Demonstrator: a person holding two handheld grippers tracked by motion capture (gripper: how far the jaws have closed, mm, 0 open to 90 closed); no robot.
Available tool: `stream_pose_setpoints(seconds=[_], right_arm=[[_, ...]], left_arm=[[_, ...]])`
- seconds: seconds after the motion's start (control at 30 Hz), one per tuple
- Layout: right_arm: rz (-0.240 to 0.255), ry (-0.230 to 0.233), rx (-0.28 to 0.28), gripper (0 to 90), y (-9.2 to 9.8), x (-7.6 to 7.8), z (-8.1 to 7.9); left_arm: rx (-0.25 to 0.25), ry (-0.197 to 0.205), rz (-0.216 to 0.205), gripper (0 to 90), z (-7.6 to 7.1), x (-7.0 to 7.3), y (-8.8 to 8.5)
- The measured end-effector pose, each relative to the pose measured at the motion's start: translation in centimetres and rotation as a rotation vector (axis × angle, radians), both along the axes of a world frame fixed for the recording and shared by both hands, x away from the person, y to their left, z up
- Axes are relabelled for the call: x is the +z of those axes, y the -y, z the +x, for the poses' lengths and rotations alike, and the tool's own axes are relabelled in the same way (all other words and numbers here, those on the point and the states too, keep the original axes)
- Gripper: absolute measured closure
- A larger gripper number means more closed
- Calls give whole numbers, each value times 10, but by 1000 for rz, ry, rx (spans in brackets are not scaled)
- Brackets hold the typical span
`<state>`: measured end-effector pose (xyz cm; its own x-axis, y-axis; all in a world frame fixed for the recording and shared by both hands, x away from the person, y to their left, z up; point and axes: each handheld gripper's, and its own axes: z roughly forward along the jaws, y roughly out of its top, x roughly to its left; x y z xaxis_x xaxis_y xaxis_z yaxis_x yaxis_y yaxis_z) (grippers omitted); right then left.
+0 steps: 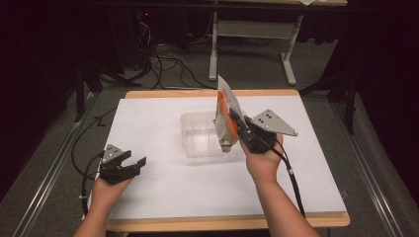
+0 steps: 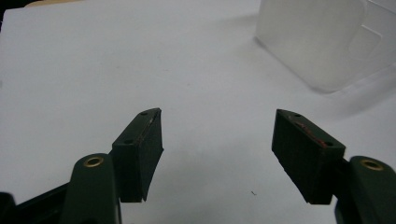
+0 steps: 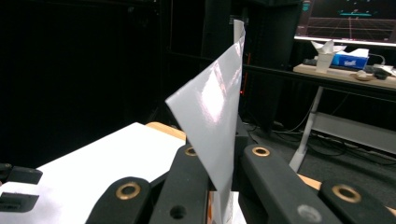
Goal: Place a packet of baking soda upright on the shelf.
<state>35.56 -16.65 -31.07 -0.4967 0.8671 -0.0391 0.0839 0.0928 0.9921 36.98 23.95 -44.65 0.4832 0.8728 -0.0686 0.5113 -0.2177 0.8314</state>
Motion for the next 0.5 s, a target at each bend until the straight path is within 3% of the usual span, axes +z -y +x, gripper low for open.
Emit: stream_pose_setpoints(seconds=[0.5], right_arm=[[-16,-47,33,900,-41,-16,36]], left_arm=[[6,10,-8,337,-2,1,0]])
